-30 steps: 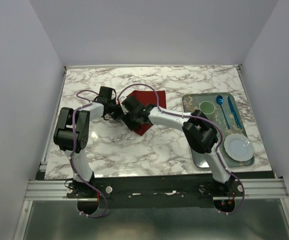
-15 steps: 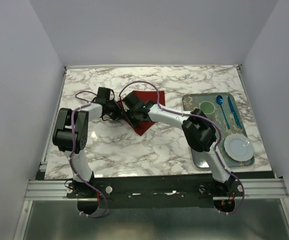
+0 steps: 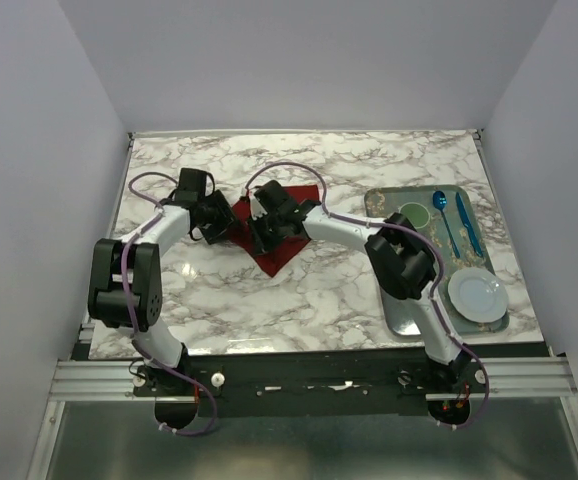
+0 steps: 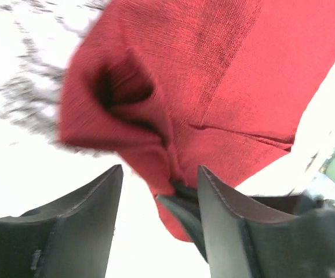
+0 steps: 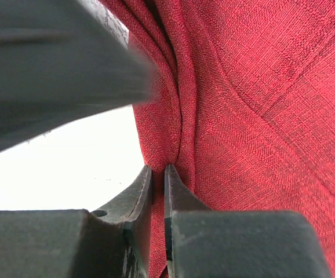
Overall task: Fold the napkin, place the utensils inside, and roll it up
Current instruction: Roll the napkin with the utensil
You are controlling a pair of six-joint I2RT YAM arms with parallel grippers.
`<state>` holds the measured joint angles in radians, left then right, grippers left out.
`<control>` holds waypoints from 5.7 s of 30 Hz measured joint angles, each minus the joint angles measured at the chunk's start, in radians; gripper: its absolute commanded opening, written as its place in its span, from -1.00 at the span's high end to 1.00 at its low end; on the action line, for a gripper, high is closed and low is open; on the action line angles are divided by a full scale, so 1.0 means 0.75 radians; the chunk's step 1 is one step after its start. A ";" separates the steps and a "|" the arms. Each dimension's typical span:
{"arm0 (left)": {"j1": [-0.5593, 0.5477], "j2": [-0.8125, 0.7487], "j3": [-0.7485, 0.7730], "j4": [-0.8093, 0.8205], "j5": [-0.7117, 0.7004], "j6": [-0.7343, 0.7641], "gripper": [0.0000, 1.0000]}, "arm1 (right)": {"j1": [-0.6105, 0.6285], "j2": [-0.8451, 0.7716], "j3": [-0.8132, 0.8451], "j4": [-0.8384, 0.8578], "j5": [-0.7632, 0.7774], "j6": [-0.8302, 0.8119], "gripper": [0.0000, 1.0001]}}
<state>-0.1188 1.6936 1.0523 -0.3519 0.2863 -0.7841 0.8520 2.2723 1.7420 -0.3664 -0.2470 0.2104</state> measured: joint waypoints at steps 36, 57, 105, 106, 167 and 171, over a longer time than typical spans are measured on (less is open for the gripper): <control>0.148 0.054 -0.051 0.117 0.058 -0.098 0.80 | -0.121 0.038 -0.083 0.149 -0.445 0.145 0.86; 0.140 0.109 0.062 0.097 0.030 -0.144 0.74 | -0.120 0.046 -0.055 0.116 -0.426 0.127 0.86; 0.046 -0.189 0.093 -0.193 -0.312 0.012 0.06 | -0.127 0.070 -0.014 0.073 -0.448 0.161 0.88; 0.044 -0.242 0.027 -0.193 -0.308 -0.009 0.06 | -0.128 0.072 -0.013 0.072 -0.450 0.163 0.88; -0.322 -0.174 -0.290 -0.043 -0.422 -0.680 1.00 | 0.089 -0.331 -0.462 0.113 0.183 -0.094 -0.33; -0.331 -0.187 -0.291 -0.083 -0.427 -0.720 1.00 | 0.154 -0.428 -0.623 0.274 0.332 -0.142 -0.37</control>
<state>-0.3672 1.5536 0.8341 -0.4145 -0.0338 -1.3239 0.9672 1.9514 1.2751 -0.1608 0.0017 0.1036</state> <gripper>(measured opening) 0.022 0.673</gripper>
